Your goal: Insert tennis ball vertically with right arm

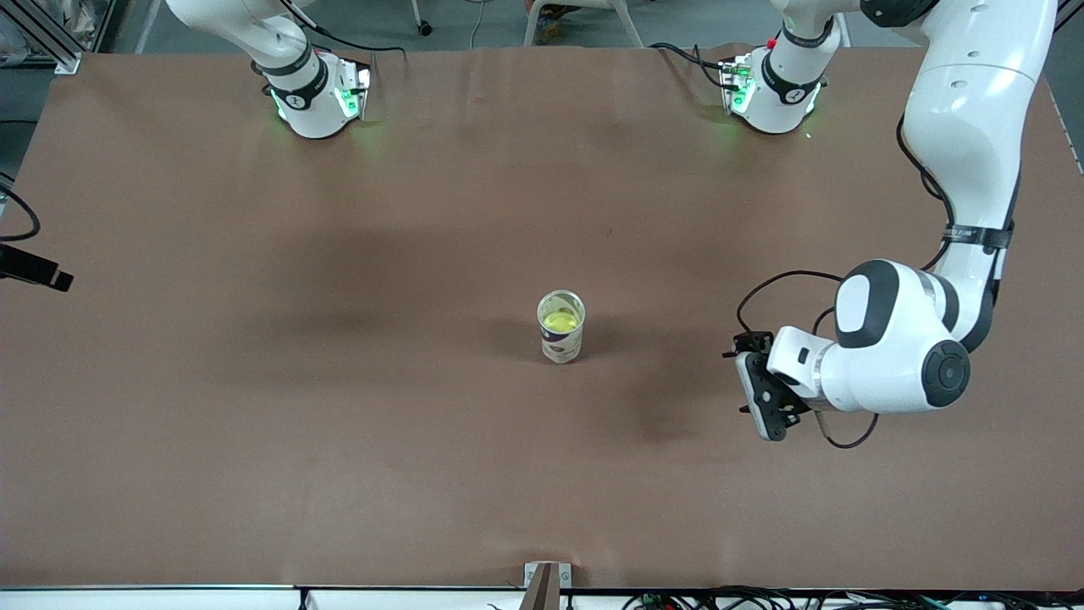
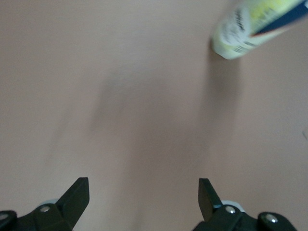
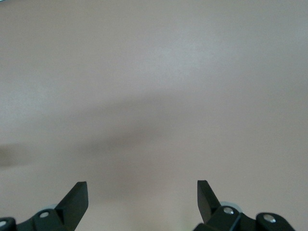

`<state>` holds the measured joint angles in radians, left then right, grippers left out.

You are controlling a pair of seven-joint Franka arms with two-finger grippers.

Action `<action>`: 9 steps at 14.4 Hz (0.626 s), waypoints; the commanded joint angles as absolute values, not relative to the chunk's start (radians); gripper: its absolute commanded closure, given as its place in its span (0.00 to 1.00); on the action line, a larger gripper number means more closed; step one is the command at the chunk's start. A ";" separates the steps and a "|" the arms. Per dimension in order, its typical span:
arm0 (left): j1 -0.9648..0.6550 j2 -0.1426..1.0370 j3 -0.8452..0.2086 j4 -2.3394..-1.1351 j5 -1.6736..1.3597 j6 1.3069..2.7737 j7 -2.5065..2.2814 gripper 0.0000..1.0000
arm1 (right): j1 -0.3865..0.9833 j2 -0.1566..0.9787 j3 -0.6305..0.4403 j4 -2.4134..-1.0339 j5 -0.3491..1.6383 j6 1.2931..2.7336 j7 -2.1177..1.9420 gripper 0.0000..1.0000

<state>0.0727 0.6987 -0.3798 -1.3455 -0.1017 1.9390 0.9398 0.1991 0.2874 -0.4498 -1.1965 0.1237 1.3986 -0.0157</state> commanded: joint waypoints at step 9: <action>0.064 0.543 -0.335 -1.342 0.041 1.896 0.359 0.00 | -0.141 0.117 -0.010 -1.347 -0.034 1.526 -0.015 0.00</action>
